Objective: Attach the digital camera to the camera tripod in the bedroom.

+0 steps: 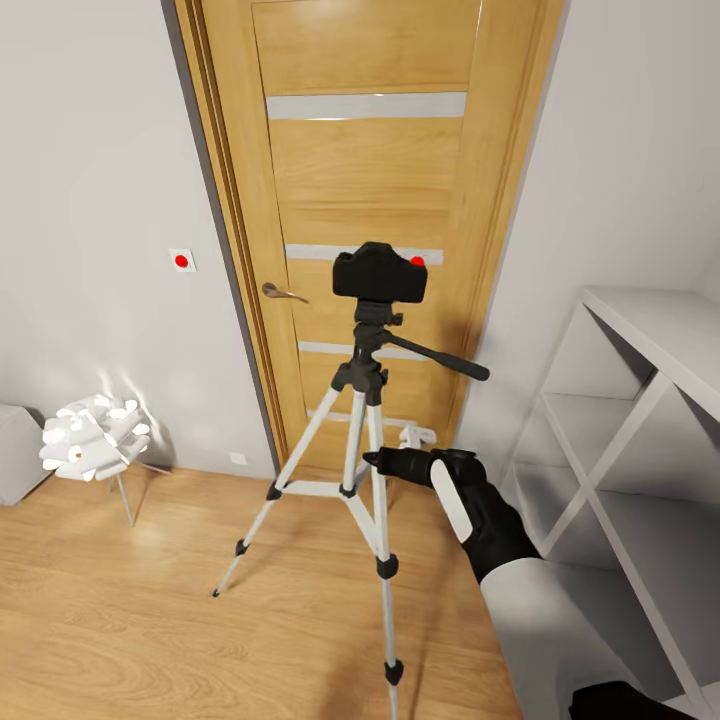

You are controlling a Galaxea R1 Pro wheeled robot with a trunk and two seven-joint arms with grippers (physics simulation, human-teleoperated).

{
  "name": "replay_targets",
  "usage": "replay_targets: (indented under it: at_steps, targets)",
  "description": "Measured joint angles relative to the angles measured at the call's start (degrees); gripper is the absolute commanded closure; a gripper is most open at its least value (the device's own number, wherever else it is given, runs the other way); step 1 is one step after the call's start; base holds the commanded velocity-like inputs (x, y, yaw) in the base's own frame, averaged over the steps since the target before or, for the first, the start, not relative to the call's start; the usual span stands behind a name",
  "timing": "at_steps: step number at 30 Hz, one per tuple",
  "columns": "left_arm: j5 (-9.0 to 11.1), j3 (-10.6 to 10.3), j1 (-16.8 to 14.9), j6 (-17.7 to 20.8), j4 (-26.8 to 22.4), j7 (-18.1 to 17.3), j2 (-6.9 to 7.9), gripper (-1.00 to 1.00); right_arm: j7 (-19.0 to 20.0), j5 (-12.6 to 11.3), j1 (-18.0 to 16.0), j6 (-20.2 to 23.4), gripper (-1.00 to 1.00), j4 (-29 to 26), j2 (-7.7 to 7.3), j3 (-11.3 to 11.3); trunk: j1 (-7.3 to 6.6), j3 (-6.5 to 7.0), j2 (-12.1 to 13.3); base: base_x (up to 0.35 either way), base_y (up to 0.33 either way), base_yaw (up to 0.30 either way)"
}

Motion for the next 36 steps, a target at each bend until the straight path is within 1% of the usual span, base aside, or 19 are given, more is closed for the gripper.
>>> replay_targets:
  at_steps: [2, 8, 16, 19, 22, 23, 27, 31, 36]
  targets:
    - [0.0, 0.0, 0.0, 0.0, 0.0, 0.0, 0.00, -1.00, -0.8, -0.2, 0.0, 0.0, 1.00, 0.0, 0.00, 0.3, 0.00, 0.00, 0.0, 0.000, 0.000, 0.000]
    - [0.0, 0.0, 0.0, 0.0, 0.0, 0.0, 0.00, -1.00, -1.8, -0.4, 0.0, 0.0, 1.00, 0.3, 0.00, 0.7, 0.00, 0.00, 0.0, 0.000, 0.000, 0.000]
    - [0.0, 0.0, 0.0, 0.0, 0.0, 0.0, 0.00, -1.00, -1.8, -0.4, 0.0, 0.0, 1.00, 0.4, 0.00, 0.9, 0.00, 0.00, 0.0, 0.000, 0.000, 0.000]
    - [0.0, 0.0, 0.0, 0.0, 0.0, 0.0, 0.00, -1.00, -1.8, -0.4, 0.0, 0.0, 1.00, 0.4, 0.01, 1.3, 0.00, 0.00, 0.0, 0.000, 0.000, 0.000]
    - [0.0, 0.0, 0.0, 0.0, 0.0, 0.0, 0.00, -1.00, -1.9, -0.6, 0.0, 0.0, 1.00, 0.4, 0.01, 3.3, 0.00, 0.00, 0.0, 0.000, 0.000, 0.000]
    - [0.0, 0.0, 0.0, 0.0, 0.0, 0.0, 0.00, -1.00, -2.0, -0.6, 0.0, 0.0, 1.00, 0.5, 0.01, 4.6, 0.00, 0.00, 0.0, 0.000, 0.000, 0.000]
    - [0.0, 0.0, 0.0, 0.0, 0.0, 0.0, 0.00, -1.00, -2.3, -0.6, 0.0, 0.0, 1.00, 0.5, 0.01, 7.1, 0.00, 0.00, 0.0, 0.000, 0.000, 0.000]
    - [0.0, 0.0, 0.0, 0.0, 0.0, 0.0, 0.00, -1.00, -2.9, -0.6, 0.0, -0.1, 1.00, 0.6, 0.01, 8.1, 0.00, 0.00, 0.0, 0.000, 0.000, 0.000]
    - [0.0, 0.0, 0.0, 0.0, 0.0, 0.0, 0.00, -1.00, -3.3, -0.6, 0.0, -0.1, 1.00, 0.7, 0.01, 8.4, 0.00, 0.00, 0.0, 0.000, 0.000, 0.000]
